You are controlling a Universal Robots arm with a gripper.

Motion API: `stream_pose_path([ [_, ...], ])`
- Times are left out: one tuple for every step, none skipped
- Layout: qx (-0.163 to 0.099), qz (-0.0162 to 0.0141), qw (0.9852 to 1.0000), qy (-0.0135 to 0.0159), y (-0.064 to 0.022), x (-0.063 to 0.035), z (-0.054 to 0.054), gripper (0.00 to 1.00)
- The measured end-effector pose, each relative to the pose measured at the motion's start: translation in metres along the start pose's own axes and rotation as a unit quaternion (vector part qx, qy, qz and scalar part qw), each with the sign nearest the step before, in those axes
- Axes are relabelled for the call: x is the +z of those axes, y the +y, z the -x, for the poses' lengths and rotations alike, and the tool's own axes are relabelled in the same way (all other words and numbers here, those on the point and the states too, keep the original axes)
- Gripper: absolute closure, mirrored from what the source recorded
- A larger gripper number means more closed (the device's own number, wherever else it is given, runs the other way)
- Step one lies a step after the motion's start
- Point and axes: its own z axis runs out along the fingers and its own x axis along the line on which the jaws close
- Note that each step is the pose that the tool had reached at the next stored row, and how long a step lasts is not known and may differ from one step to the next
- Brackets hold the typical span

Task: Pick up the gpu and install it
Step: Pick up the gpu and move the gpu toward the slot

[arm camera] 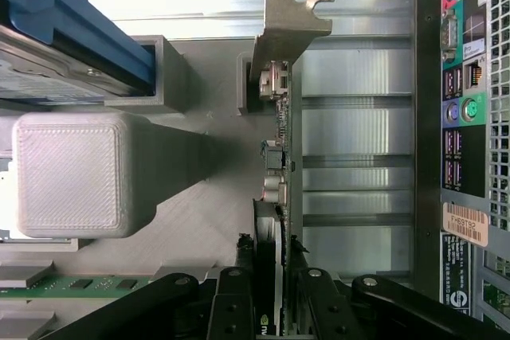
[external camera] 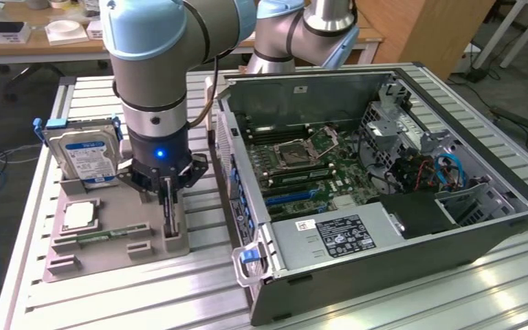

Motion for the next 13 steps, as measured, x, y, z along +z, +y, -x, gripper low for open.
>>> stream_pose_path([
  [0.000, 0.0005, 1.0000, 0.0000, 0.0000, -0.0001, 0.000, 0.73],
  [0.000, 0.0009, 1.0000, 0.0000, 0.0001, -0.0002, 0.000, 0.73],
  [0.000, 0.0011, 1.0000, 0.0002, 0.0000, -0.0008, 0.000, 0.73],
  [0.000, 0.0013, 1.0000, 0.0001, 0.0001, -0.0013, 0.000, 0.73],
  [0.000, 0.0016, 1.0000, 0.0002, 0.0001, -0.0021, 0.000, 0.73],
  [0.000, 0.0019, 1.0000, 0.0002, 0.0001, -0.0033, 0.000, 0.73],
  [0.000, 0.0023, 1.0000, 0.0002, 0.0002, -0.0045, 0.000, 0.73],
  [0.000, 0.0029, 1.0000, 0.0002, 0.0003, -0.0056, 0.000, 0.73],
  [0.000, 0.0032, 1.0000, 0.0002, 0.0003, -0.0068, 0.000, 0.73],
  [0.000, 0.0035, 1.0000, 0.0001, 0.0004, -0.0077, 0.000, 0.73],
  [0.000, 0.0036, 1.0000, 0.0002, 0.0004, -0.0087, 0.000, 0.73],
  [0.000, 0.0038, 1.0000, 0.0002, 0.0004, -0.0096, 0.000, 0.73],
  [0.000, 0.0039, 1.0000, 0.0002, 0.0005, -0.0104, 0.000, 0.73],
])
